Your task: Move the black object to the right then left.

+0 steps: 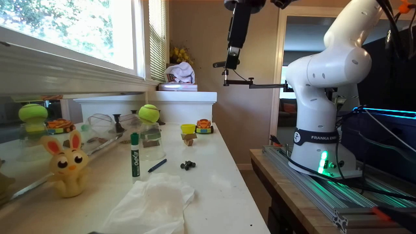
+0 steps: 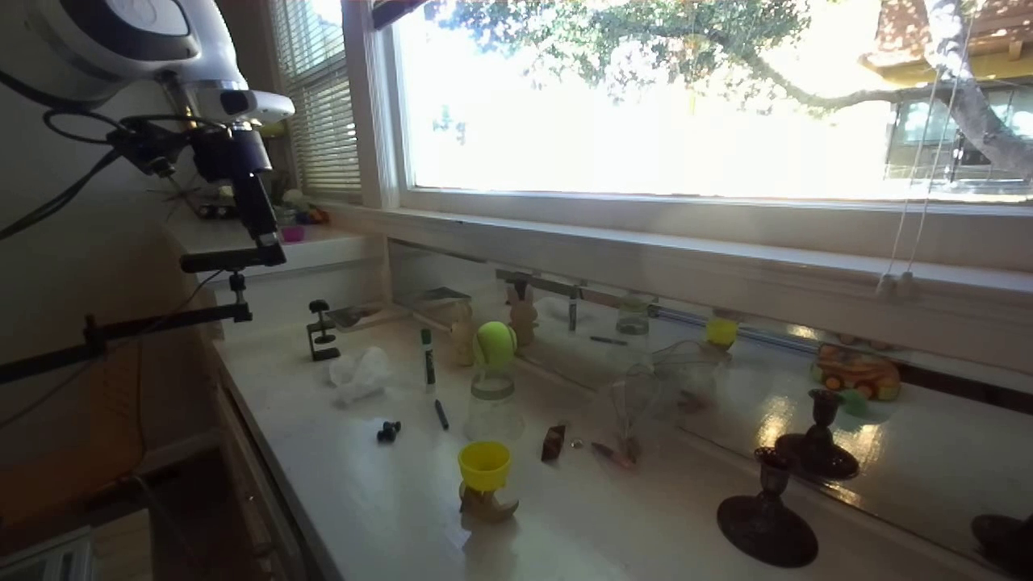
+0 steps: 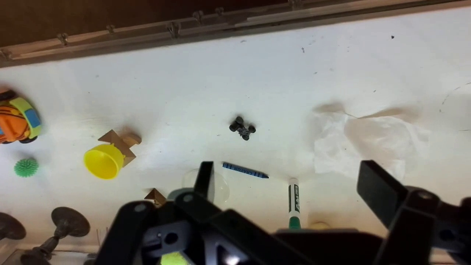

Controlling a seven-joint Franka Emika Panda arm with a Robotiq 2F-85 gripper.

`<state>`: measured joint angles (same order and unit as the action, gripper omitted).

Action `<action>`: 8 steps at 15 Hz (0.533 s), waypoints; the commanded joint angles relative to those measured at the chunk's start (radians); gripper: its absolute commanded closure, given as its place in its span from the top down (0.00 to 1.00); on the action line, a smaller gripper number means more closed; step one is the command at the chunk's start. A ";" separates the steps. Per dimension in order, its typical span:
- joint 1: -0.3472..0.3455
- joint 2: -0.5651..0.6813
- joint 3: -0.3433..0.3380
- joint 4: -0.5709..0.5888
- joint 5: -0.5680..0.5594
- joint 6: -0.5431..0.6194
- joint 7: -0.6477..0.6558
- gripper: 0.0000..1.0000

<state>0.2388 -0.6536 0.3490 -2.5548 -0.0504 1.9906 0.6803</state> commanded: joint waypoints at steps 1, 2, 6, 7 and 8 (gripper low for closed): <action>0.011 -0.073 -0.036 -0.058 0.045 0.038 -0.103 1.00; 0.013 -0.078 -0.046 -0.060 0.058 0.034 -0.127 1.00; 0.005 -0.080 -0.072 -0.048 0.117 -0.017 -0.207 1.00; 0.002 -0.076 -0.073 -0.041 0.129 -0.036 -0.219 1.00; -0.002 -0.070 -0.071 -0.034 0.138 -0.056 -0.222 1.00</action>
<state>0.2415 -0.6994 0.2853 -2.5913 0.0334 1.9867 0.5083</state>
